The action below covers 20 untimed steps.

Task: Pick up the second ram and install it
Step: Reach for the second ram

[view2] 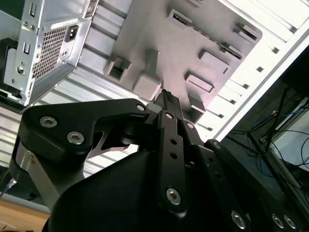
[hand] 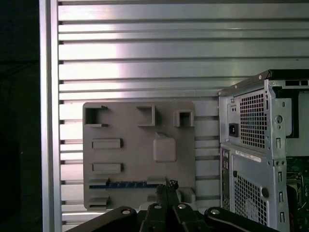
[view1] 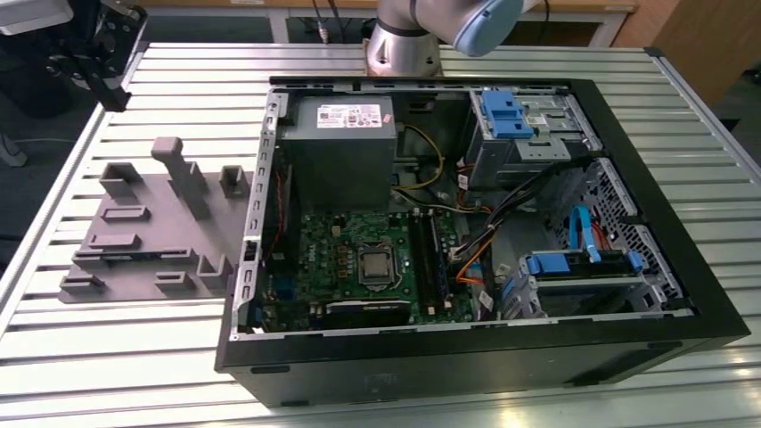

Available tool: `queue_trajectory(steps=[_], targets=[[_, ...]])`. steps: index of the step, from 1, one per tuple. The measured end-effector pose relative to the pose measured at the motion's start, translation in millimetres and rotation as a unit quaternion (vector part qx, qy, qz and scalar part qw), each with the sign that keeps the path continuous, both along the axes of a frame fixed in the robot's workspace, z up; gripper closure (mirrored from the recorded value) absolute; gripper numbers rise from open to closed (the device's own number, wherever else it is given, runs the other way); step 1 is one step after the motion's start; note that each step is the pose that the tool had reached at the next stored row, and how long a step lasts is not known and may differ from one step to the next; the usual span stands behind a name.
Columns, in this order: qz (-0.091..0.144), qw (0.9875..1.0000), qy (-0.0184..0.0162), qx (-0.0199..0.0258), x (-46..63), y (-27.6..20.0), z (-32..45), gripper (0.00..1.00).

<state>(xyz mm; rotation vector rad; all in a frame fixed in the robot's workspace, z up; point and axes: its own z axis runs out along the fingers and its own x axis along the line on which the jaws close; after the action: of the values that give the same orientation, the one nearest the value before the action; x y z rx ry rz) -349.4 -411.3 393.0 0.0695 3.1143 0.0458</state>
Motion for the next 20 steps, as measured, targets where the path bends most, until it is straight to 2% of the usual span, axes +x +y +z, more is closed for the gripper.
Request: queue_trajectory(steps=[8,20], targets=[[0.0,1.0,-0.0001,0.0,-11.2,-4.1,-0.1,0.89],[0.001,1.0,0.0,0.0,-31.9,-23.9,-0.4,0.89]])
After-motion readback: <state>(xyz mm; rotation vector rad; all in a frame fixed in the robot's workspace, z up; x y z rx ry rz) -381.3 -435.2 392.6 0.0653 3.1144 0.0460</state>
